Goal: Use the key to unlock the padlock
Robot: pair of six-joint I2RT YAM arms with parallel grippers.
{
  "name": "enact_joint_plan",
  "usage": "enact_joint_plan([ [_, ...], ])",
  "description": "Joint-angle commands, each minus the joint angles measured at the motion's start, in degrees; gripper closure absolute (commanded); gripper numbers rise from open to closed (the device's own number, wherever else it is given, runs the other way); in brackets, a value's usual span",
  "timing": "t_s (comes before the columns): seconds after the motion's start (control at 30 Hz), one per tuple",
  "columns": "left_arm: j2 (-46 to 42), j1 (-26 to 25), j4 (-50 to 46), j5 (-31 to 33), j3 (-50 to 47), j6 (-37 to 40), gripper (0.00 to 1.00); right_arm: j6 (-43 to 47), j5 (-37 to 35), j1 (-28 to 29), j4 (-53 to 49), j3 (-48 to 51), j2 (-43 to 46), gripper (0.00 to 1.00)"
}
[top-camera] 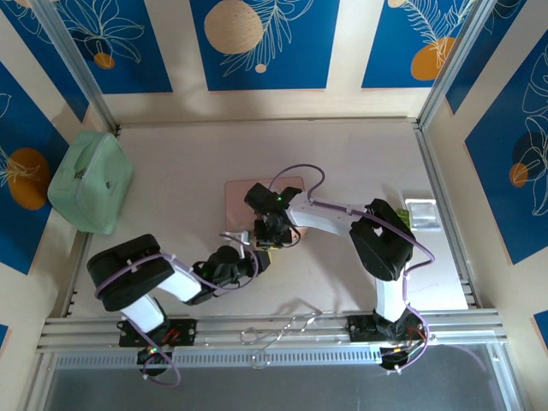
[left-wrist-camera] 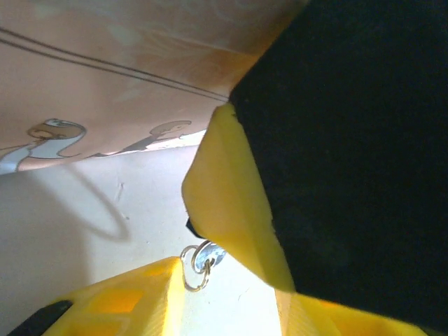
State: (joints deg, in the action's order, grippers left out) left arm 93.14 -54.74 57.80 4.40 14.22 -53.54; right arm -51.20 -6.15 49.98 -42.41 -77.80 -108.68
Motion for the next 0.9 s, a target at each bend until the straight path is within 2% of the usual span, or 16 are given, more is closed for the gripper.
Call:
enact_joint_plan([
  [0.0,1.6,0.9,-0.8,-1.4,1.2,-0.5,0.61,-0.2,6.1,-0.4,-0.5,0.7,-2.1,0.87],
  [0.27,2.1,2.4,-0.4,0.2,0.1,-2.3,0.56,0.0,6.6,-0.7,-0.5,0.7,-2.6,0.87],
  [0.43,3.4,2.4,-1.4,-1.6,2.2,-1.3,0.78,0.0,6.9,-0.6,-0.5,0.7,-2.8,0.87],
  [0.67,2.9,2.4,-1.8,-1.5,2.4,-1.5,0.87,-0.3,6.8,-0.5,0.0,1.2,-2.6,0.86],
  [0.87,0.6,2.4,-5.9,-2.0,3.4,-1.8,0.98,-1.2,4.9,-0.3,2.0,2.5,-0.8,0.66],
])
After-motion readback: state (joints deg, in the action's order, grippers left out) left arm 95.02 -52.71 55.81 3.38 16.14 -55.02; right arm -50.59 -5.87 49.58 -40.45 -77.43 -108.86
